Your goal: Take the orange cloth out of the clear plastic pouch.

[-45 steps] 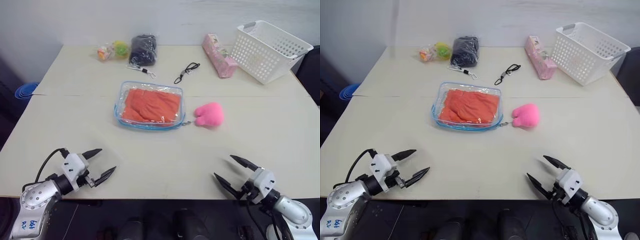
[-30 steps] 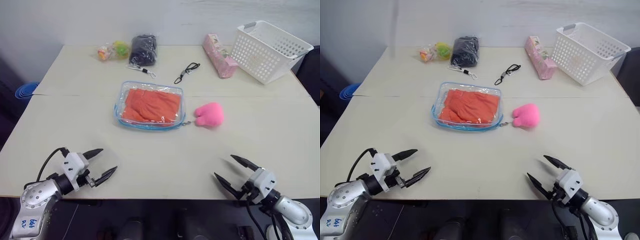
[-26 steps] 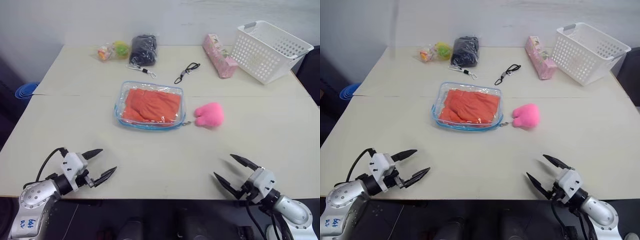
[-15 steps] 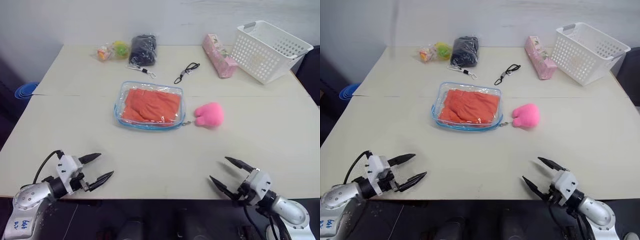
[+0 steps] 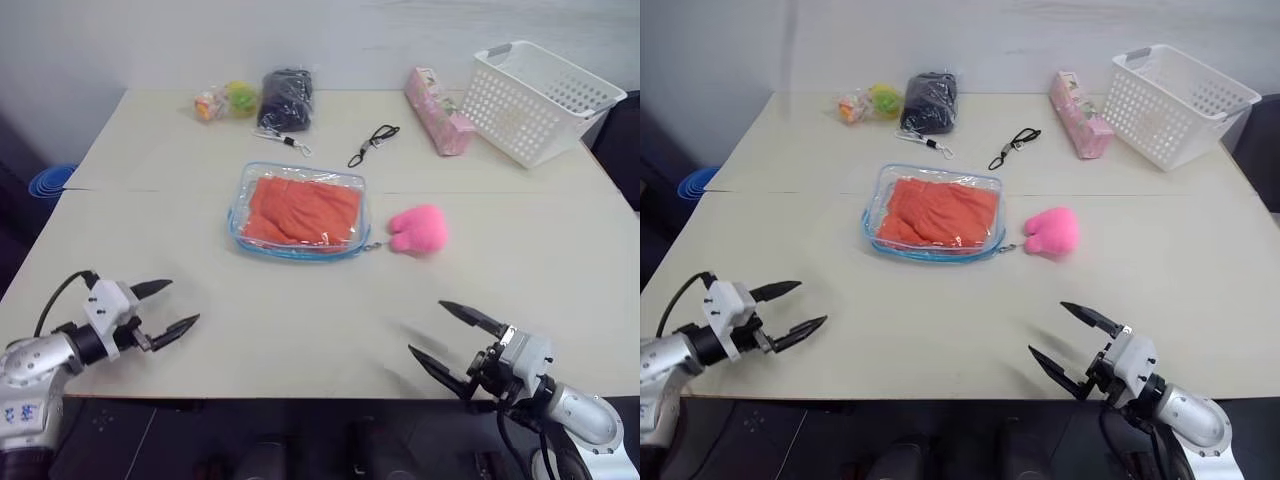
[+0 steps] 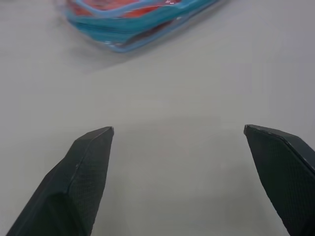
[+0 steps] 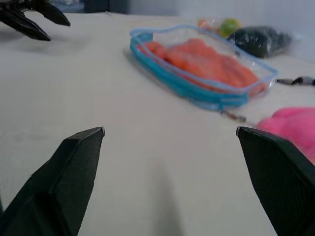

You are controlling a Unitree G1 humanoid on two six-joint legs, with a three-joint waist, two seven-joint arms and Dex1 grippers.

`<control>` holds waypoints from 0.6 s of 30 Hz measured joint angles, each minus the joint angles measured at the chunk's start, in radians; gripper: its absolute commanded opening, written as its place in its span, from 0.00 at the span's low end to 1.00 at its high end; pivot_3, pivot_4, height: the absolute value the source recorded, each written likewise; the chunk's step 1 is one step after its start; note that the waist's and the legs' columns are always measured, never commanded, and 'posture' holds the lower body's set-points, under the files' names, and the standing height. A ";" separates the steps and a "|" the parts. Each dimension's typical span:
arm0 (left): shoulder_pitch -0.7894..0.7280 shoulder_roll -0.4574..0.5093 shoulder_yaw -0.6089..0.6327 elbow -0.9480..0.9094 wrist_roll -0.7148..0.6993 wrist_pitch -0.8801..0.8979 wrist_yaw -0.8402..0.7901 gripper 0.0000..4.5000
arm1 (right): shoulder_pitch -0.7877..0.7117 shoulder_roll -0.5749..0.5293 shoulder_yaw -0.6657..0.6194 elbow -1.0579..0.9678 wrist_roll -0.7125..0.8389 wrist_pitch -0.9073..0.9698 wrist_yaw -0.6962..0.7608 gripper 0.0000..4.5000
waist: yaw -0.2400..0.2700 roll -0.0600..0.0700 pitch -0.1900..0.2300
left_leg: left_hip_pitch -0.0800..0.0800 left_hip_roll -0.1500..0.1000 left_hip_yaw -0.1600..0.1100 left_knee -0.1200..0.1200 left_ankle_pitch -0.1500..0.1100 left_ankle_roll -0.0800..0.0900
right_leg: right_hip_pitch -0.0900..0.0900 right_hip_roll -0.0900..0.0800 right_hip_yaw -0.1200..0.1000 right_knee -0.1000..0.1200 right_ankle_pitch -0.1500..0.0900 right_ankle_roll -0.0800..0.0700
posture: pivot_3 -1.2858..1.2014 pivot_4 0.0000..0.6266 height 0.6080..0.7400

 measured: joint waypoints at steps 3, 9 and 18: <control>-0.252 -0.046 -0.080 0.205 0.065 -0.078 -0.012 0.99 | -0.049 0.041 0.007 -0.012 -0.029 -0.063 -0.023 1.00 | 0.028 -0.001 0.000 | -0.002 -0.001 -0.001 0.005 0.000 0.000 | 0.001 0.000 -0.003 0.000 0.001 0.001 | 0.52 0.24 1.00; -0.686 -0.214 -0.245 0.613 0.217 -0.250 0.015 0.99 | -0.045 0.047 0.002 -0.018 -0.027 -0.045 -0.045 1.00 | 0.043 -0.003 0.000 | -0.016 -0.002 -0.001 0.017 0.001 -0.002 | -0.007 0.002 -0.003 0.005 0.003 0.006 | 0.52 0.24 1.00; -0.950 -0.264 -0.429 0.952 0.450 -0.409 0.073 0.82 | 0.019 0.045 0.000 -0.039 -0.032 -0.012 -0.080 1.00 | 0.024 -0.005 0.001 | -0.017 -0.001 0.003 0.016 0.001 -0.001 | -0.012 0.002 -0.001 0.005 0.003 0.007 | 0.52 0.24 1.00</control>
